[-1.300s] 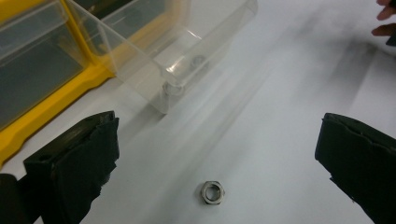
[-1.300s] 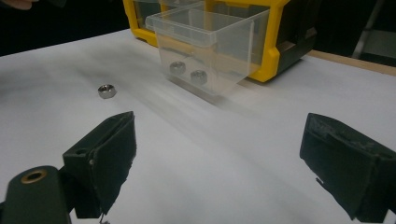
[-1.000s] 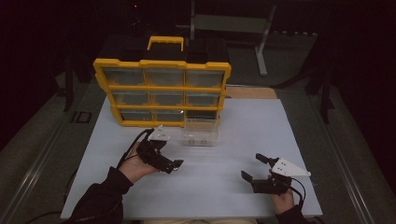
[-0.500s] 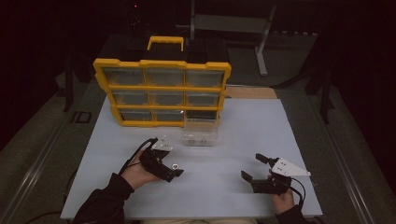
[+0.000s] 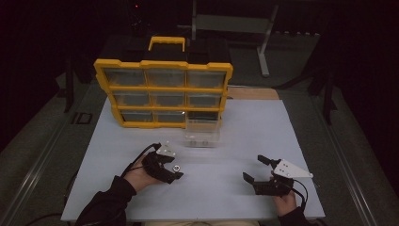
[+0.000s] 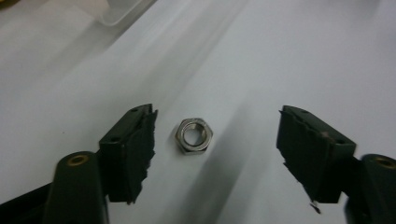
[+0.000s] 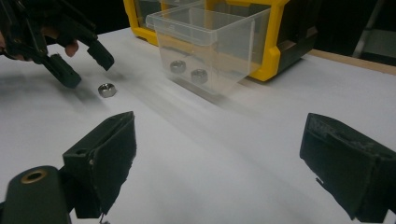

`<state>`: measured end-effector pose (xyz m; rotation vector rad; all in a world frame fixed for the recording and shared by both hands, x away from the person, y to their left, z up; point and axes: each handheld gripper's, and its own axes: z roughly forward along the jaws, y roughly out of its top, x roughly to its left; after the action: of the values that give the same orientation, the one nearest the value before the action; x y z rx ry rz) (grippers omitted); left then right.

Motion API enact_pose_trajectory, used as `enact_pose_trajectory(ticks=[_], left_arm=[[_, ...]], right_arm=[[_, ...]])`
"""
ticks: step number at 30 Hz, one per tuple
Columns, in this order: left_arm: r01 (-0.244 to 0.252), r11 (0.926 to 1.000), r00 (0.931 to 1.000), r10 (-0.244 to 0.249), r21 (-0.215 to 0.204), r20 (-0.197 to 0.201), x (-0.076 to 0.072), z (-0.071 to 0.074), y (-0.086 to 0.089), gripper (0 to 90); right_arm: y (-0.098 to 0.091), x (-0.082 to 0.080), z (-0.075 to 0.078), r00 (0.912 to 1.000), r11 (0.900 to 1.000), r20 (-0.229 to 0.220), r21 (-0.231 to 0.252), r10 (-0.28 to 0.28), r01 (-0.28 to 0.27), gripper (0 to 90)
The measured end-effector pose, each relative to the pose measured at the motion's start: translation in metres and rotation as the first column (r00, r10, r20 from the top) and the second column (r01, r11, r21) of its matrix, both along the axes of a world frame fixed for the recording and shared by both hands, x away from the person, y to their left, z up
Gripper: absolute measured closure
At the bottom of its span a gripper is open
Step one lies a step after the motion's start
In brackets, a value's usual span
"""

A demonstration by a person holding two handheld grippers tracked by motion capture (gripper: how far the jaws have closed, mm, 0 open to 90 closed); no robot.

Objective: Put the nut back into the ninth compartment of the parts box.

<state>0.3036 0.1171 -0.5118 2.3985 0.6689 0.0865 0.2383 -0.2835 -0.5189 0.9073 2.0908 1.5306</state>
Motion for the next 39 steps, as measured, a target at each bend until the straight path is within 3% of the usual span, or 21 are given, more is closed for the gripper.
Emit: enact_pose_trajectory(ticks=[8, 26, 39], left_arm=[[0.002, 0.999, 0.9999, -0.003, 0.045, 0.015, 0.004, -0.01, -0.001, 43.2], [0.046, 0.9918, 0.9981, -0.051, 0.119, 0.035, 0.008, -0.015, -0.012, 63.2], [0.051, 0.9876, 0.9981, -0.055, 0.148, 0.026, 0.008, -0.012, -0.016, 68.6]], right_arm=[[0.0, 0.0, 0.0, 1.0, 1.0, -0.001, -0.001, 0.001, -0.001, 10.8], [0.0, 0.0, 0.0, 1.0, 1.0, -0.001, 0.0, 0.002, -0.002, 10.8], [0.0, 0.0, 0.0, 1.0, 1.0, -0.003, 0.0, 0.002, -0.002, 10.8]])
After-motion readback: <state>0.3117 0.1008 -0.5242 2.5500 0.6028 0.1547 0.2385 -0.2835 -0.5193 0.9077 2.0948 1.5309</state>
